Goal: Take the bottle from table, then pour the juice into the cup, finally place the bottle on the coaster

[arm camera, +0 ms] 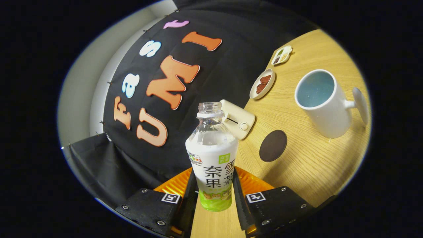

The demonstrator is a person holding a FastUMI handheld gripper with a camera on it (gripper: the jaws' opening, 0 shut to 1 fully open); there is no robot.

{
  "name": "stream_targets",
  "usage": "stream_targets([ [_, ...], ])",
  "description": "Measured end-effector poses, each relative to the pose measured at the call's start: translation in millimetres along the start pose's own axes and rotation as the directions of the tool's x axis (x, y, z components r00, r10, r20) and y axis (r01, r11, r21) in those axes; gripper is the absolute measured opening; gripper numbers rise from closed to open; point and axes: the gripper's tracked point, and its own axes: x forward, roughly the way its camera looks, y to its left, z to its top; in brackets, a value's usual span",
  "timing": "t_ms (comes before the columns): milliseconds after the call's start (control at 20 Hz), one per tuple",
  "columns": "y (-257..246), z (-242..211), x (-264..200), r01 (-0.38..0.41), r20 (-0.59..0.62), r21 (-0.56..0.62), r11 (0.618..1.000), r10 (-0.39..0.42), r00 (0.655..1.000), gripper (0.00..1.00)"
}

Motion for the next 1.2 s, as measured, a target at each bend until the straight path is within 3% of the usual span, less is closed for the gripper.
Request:
stream_targets([
  [350, -10.6, 14.6, -2.5, -0.005, 0.034, 0.203, 0.979, -0.002, 0.999, 0.57],
  [650, -22.2, 25.1, -6.7, -0.026, 0.072, 0.353, 0.935, 0.000, 0.997, 0.58],
  [1200, -34.8, 42.0, -24.8, -0.069, 0.122, 0.508, 0.859, 0.008, 0.993, 0.57],
])
